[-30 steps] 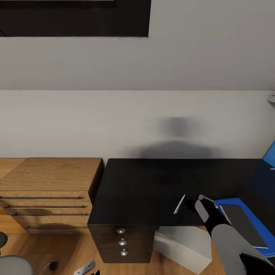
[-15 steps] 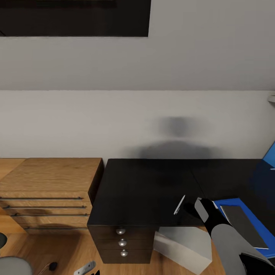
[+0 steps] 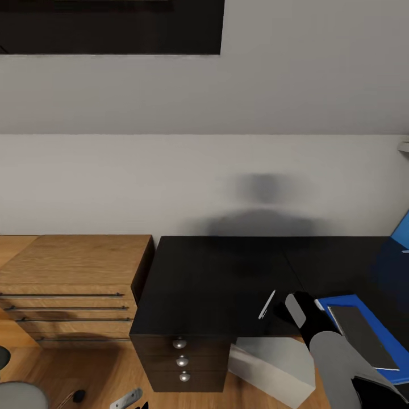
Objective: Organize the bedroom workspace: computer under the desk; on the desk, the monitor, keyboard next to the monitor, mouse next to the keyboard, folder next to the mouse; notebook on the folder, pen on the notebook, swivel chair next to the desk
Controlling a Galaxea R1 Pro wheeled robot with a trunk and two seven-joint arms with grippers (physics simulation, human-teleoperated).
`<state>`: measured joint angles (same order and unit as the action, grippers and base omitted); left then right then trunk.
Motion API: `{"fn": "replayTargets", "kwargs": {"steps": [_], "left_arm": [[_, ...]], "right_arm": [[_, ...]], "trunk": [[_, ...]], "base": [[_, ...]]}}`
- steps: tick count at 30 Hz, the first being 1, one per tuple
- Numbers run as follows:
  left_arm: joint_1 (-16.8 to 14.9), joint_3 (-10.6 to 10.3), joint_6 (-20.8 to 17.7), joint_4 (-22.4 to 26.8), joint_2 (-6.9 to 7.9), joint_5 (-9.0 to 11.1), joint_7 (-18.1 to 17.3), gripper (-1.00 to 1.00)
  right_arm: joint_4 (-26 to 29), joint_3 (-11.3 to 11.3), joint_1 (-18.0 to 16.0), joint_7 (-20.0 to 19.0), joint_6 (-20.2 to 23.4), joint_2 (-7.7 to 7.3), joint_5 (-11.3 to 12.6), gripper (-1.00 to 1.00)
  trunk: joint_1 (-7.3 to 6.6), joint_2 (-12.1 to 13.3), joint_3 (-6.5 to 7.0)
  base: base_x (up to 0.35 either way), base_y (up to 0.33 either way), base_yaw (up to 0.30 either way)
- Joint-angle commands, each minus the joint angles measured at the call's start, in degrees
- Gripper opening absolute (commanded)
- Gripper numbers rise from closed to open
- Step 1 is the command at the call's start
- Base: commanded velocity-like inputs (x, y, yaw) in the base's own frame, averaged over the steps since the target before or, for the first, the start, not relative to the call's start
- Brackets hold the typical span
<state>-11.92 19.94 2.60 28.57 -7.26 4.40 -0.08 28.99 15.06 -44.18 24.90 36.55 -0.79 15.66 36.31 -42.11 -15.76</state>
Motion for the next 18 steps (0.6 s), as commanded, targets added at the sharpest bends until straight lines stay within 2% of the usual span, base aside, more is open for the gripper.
{"fn": "replayTargets", "kwargs": {"steps": [1,10,18], "left_arm": [[0.0,0.1,0.1,0.0,-0.03,0.5,0.0,1.00],[0.0,0.1,0.1,0.0,-0.03,0.5,0.0,1.00],[0.0,0.1,0.1,0.0,-0.03,0.5,0.0,1.00]], "right_arm": [[0.1,0.0,-0.1,1.2,0.2,0.23,0.6,1.00],[0.3,-0.2,-0.1,3.8,1.7,2.33,0.4,1.00],[0.4,-0.3,-0.1,3.8,1.9,2.87,0.3,1.00]], "trunk": [[0.01,-0.1,-0.08],[0.01,-0.1,-0.08],[0.01,-0.1,-0.08]], "base": [[0.000,0.000,0.000],[0.000,0.000,0.000],[0.000,0.000,0.000]]}}
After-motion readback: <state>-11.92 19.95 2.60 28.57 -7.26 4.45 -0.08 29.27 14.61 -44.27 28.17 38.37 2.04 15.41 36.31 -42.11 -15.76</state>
